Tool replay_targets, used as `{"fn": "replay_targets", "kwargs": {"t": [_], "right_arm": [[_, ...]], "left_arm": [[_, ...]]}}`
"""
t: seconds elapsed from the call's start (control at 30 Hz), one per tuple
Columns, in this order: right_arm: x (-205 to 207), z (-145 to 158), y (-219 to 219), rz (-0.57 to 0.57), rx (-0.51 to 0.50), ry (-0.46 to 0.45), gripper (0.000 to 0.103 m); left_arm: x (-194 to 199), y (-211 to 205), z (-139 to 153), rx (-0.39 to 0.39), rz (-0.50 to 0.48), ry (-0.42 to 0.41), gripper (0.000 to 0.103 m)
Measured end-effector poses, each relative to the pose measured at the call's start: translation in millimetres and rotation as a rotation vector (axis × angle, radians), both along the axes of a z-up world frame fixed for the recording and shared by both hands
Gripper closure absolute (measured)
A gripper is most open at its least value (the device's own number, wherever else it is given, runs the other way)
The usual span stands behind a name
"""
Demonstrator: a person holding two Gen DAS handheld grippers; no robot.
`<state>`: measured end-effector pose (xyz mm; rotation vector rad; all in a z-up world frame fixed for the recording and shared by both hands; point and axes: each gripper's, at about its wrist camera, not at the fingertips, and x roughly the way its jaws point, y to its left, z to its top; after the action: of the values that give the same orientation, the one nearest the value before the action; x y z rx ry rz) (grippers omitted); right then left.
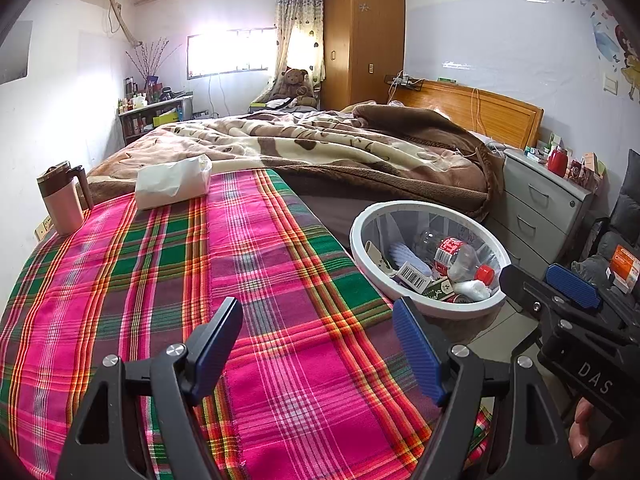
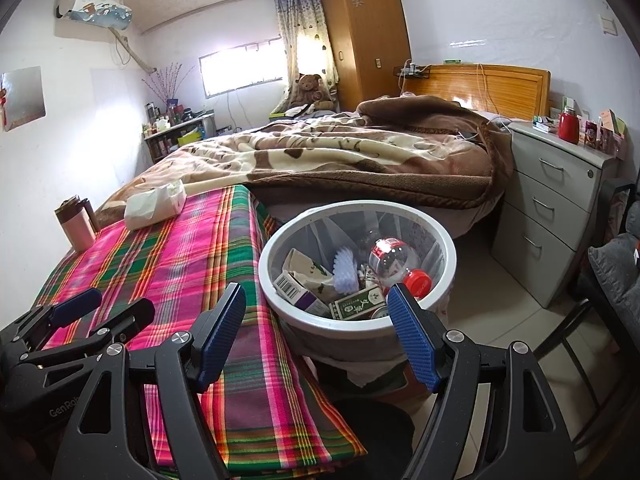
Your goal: Collect trash
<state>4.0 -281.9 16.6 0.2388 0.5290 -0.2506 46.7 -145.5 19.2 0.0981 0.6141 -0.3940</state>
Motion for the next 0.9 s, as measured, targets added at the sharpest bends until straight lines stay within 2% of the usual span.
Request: {"fn": "replay_targets", "kwargs": {"t": [0.9], "right_arm": [[0.3, 0.3, 2.8, 0.002, 0.002, 0.001, 0.028]], "left_arm": [[-0.2, 1.3, 0.3, -0.002, 0.001, -0.001, 0.024]]}}
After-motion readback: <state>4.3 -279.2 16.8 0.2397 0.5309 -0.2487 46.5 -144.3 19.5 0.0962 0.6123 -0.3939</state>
